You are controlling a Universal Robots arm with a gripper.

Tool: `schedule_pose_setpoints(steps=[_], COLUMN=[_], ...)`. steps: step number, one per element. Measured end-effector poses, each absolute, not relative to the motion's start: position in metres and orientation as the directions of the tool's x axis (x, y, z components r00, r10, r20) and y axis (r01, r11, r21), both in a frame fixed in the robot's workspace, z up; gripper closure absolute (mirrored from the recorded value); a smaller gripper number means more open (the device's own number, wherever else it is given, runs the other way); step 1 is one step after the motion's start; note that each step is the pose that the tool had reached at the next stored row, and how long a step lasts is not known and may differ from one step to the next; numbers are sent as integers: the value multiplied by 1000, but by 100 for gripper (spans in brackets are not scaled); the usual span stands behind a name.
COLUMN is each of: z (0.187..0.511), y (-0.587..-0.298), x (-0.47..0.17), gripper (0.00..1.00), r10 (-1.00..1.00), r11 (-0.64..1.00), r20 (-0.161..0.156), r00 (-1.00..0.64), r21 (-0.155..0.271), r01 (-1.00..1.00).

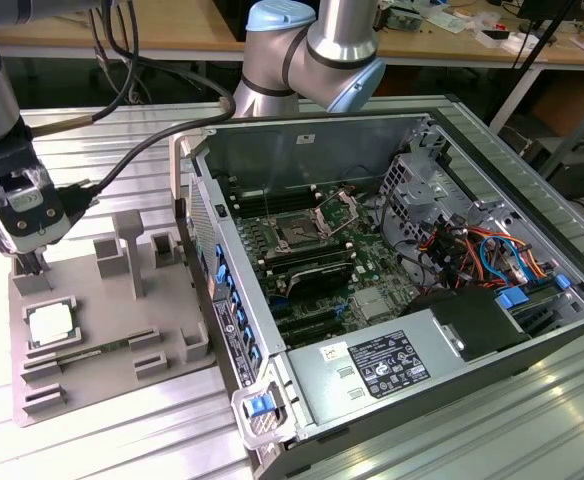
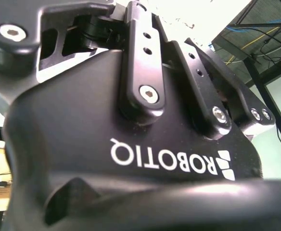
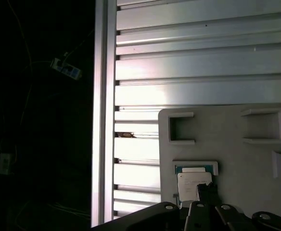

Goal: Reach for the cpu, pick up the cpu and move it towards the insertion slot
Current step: 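Reach for the cpu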

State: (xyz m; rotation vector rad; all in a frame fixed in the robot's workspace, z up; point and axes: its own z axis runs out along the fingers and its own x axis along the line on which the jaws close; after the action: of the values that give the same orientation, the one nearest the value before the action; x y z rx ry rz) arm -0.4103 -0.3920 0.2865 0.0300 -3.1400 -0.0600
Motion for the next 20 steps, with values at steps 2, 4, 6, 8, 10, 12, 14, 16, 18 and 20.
schedule_pose_setpoints(steps=[2, 4, 6, 8, 10, 12, 14, 16, 18, 20], z=[286, 286, 285, 285, 284, 284, 283, 283, 282, 282], y=[-392, -392, -392, -392, -392, -392, -392, -392, -392, -392], x=[-410, -410, -410, -410, -410, -410, -410, -410, -410, -410], gripper=[89, 89, 89, 89, 89, 89, 89, 89, 89, 89], r10=[-19, -19, -19, -19, -19, -19, -19, -19, -19, -19], r11=[999, 999, 999, 999, 999, 999, 999, 999, 999, 999], r20=[1, 1, 1, 1, 0, 1, 1, 1, 0, 0], r00=[-1000, -1000, -1000, -1000, -1000, -1000, -1000, -1000, -1000, -1000], r21=[38, 38, 38, 38, 38, 38, 38, 38, 38, 38], r01=[-19, -19, -19, -19, -19, -19, -19, -19, -19, -19])
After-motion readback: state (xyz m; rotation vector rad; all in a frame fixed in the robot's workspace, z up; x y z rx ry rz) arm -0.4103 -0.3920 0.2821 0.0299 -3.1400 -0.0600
